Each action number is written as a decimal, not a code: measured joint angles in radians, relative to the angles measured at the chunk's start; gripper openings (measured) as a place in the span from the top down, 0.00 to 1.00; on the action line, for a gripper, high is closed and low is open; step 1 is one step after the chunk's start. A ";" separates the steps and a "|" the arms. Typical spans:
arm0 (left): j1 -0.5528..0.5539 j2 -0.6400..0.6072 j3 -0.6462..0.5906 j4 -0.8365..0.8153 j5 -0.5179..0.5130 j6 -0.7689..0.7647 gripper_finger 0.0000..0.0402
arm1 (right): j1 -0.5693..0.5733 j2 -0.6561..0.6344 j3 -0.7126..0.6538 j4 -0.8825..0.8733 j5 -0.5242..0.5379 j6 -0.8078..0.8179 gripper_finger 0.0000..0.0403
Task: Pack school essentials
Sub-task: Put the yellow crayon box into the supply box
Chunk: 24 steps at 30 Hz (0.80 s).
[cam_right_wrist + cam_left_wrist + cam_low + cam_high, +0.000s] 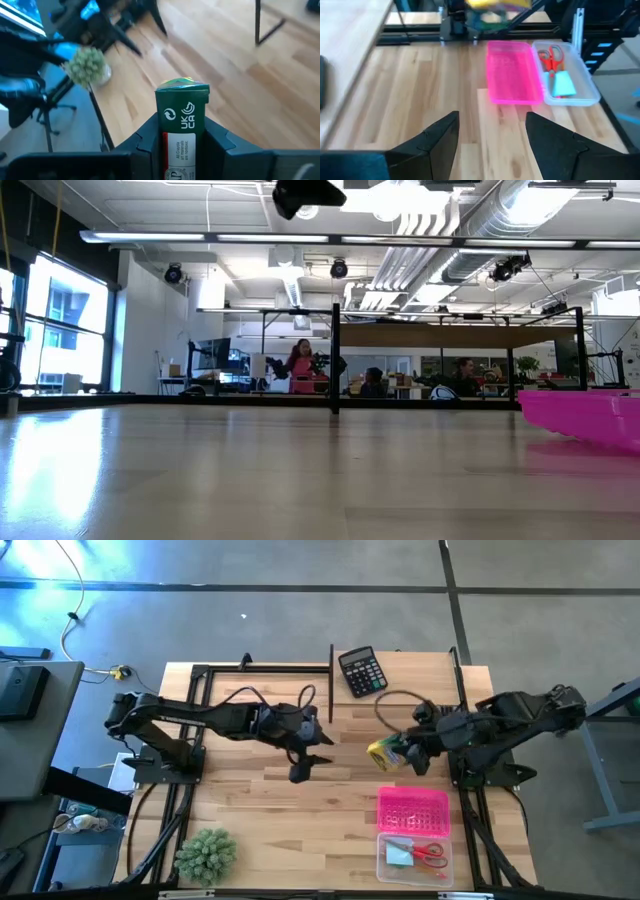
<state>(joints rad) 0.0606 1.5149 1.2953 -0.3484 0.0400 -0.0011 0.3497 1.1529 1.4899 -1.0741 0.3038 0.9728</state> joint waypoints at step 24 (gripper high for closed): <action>0.058 -0.089 0.000 -0.021 -0.101 -0.048 0.46 | 0.455 0.171 0.000 -0.187 0.036 0.477 0.79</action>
<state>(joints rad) 0.1187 1.4254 1.2957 -0.3691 -0.0608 -0.0490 0.8047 1.3236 1.4895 -1.2613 0.3400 1.4496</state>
